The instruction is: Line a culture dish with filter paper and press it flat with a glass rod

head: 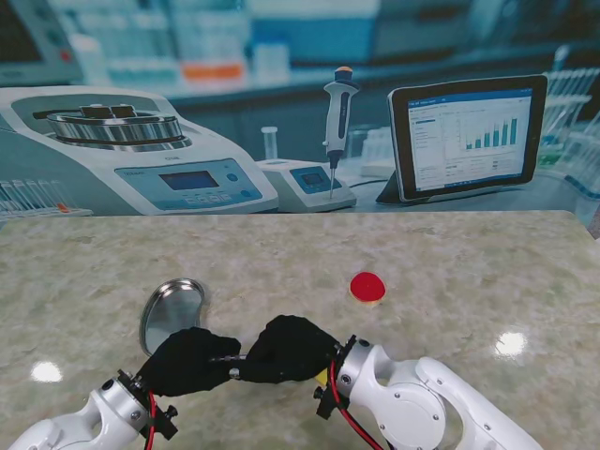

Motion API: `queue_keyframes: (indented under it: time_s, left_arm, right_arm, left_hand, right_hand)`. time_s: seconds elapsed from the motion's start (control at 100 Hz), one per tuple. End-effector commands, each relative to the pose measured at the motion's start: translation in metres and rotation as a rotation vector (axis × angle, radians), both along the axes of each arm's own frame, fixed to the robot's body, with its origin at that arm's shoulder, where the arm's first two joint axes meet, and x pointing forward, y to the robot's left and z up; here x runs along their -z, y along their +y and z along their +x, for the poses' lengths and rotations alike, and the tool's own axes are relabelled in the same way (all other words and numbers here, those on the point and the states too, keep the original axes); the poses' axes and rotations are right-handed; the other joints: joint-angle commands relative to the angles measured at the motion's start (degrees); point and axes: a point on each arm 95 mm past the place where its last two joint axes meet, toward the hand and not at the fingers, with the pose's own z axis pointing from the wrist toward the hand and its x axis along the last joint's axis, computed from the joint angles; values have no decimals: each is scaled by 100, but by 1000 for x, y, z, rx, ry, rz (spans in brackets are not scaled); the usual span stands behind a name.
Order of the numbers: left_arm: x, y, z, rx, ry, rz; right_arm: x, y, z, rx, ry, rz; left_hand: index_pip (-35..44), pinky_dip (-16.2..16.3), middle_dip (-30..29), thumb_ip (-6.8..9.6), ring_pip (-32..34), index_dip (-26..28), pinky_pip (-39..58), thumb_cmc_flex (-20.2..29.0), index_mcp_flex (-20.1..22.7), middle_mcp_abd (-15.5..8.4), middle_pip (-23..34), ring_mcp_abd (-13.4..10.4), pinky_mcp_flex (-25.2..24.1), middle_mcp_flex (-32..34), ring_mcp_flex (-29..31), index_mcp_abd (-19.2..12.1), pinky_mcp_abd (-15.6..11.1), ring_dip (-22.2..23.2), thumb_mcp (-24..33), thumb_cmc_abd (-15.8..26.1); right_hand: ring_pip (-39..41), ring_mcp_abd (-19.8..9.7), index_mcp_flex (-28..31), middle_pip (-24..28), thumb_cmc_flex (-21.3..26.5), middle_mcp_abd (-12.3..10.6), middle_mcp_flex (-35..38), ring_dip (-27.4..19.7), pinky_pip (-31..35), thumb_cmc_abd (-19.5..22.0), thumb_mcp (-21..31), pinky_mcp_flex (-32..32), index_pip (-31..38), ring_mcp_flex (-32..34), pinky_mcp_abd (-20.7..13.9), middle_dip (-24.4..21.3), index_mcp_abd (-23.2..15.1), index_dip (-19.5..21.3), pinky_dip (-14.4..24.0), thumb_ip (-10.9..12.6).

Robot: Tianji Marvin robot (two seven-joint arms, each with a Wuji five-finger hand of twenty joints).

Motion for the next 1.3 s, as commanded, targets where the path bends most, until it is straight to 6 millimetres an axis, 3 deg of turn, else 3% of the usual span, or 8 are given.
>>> queue_keyframes:
  time_s: [0.0,0.21,0.35,0.55,0.7,0.78,0.87,1.29]
  left_arm:
    - [1,0,-2,1,5,9]
    - [1,0,-2,-11,-4,6]
    - [1,0,0,-26,-36,21]
    - [1,0,0,-29,-36,22]
    - [1,0,1,-30,-23,3]
    - [1,0,0,-27,-11,-1]
    - [0,0,0,-23,0,5]
    - [0,2,0,-29,17,-2]
  right_arm:
    - [1,2,-2,-10,7,-3]
    - [-1,2,-3,-21,11,-7]
    - [-3,3,-3,-29,17,-8]
    - [-6,6,-4,-39,10,-12]
    - [-7,6,-3,-44,10,-17]
    - [-8,6,-3,-49,12,-19]
    - [-9,6,-4,-53,11,-23]
    - [-12,4,-5,-68,5,-26]
  left_hand:
    - [515,179,109,256,498,305,599,127,239,-123,338,143,166,320,361,299,465,54,-69,191]
    - [475,40,63,386,649,399,811,-25,516,-189,376,56,461,513,599,243,395,-112,251,9]
    - [557,-612,-114,902,863,224,1232,-300,820,-403,628,-205,880,505,842,161,150,-486,693,-309]
    - [589,-771,-165,1057,874,161,1323,-321,939,-413,752,-217,992,500,841,112,162,-488,665,-263]
    - [587,-821,-206,912,871,179,1309,-234,912,-330,778,-99,929,499,837,75,247,-468,342,-37]
    - [535,-487,-175,549,838,333,1072,-1,817,-182,726,71,716,505,818,84,434,-410,-127,285]
    - [470,-223,-125,324,769,489,907,156,702,-107,677,156,542,507,706,93,495,-286,-519,550]
    - [421,43,-27,262,681,686,754,311,586,-17,597,234,374,511,579,45,540,-104,-920,771]
  right_hand:
    - [242,-338,26,-49,-58,-308,156,-90,1683,229,-126,-76,-101,193,-303,111,295,155,-67,-175]
    - [-12,-223,-203,-230,-3,-257,-49,-266,1532,292,-285,-343,-298,190,-297,84,311,174,-3,-262]
    - [-49,-199,-253,-247,12,-245,-83,-304,1499,313,-341,-385,-332,191,-289,74,319,175,34,-282]
    - [-70,-190,-360,-280,45,-238,-138,-337,1476,359,-418,-393,-443,189,-285,52,327,141,79,-295]
    - [-444,-24,-664,-530,68,-111,-398,-536,1300,380,-506,-684,-783,80,-298,-123,383,4,179,-291]
    - [-689,128,-893,-664,141,23,-667,-552,1023,435,-614,-1043,-986,-271,-231,-318,442,-94,428,-301]
    - [-1108,282,-1165,-970,166,147,-985,-631,787,453,-705,-1377,-1321,-658,-232,-516,449,-223,569,-339]
    - [-3081,766,-2309,-2397,320,522,-2442,-1040,-46,350,-1058,-2620,-2871,-2171,-247,-1303,-56,-824,1132,-593]
